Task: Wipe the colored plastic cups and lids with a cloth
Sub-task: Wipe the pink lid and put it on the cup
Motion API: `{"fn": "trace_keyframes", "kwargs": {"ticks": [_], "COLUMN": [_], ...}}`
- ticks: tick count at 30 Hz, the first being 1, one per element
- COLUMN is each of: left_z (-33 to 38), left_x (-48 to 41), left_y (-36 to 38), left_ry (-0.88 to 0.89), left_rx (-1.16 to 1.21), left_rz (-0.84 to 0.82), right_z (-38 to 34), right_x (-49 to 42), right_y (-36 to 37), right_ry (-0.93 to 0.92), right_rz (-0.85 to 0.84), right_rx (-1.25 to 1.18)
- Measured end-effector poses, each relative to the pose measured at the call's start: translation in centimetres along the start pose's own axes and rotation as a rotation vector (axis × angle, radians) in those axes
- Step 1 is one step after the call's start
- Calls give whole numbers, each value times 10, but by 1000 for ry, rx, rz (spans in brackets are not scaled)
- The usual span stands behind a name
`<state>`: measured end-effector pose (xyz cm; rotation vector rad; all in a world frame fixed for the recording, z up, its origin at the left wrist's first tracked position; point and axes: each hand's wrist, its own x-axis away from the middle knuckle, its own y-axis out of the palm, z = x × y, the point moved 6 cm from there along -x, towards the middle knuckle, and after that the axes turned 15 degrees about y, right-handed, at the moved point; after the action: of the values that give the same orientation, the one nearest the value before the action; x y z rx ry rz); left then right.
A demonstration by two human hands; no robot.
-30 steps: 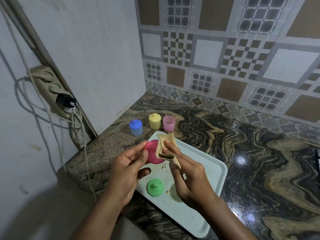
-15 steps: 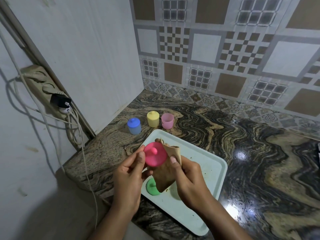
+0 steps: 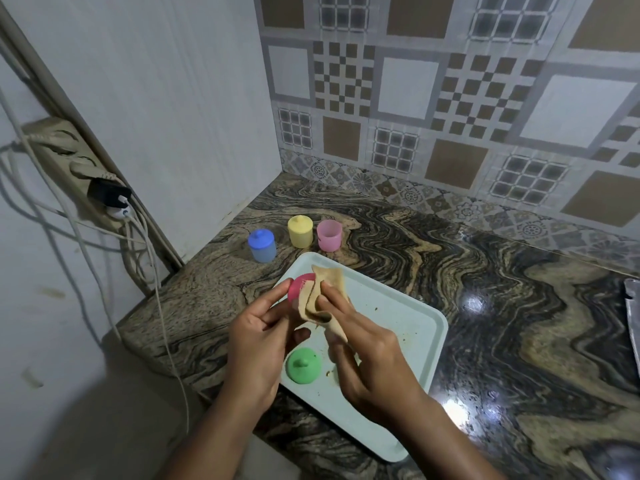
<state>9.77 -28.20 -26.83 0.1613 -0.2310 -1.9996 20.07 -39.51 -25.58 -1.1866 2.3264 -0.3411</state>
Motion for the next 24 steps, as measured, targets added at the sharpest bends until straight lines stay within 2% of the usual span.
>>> {"fn": "trace_keyframes", "kwargs": {"ticks": [5, 8, 12, 14, 18, 21, 24], "left_z": [-4, -5, -6, -6, -2, 1, 3], "left_x": [5, 6, -2, -4, 1, 5, 1], "left_y": [1, 2, -4, -5, 0, 6, 4], "left_ry": [-23, -42, -53, -39, 49, 77, 71], "left_rx": [23, 32, 77, 76, 9, -33, 3], "left_rz": [-87, -112, -49, -25, -29, -88, -54], "right_z": [13, 27, 32, 21, 8, 12, 7], "right_x": [-19, -29, -23, -15, -7, -8, -5], "right_y": [-13, -24, -28, -21, -8, -7, -16], "right_ry": [49, 168, 380, 386, 371, 377, 317], "right_rz": [33, 52, 60, 28, 23, 17, 45], "right_rx": [49, 83, -248, -366, -395, -346, -260]}}
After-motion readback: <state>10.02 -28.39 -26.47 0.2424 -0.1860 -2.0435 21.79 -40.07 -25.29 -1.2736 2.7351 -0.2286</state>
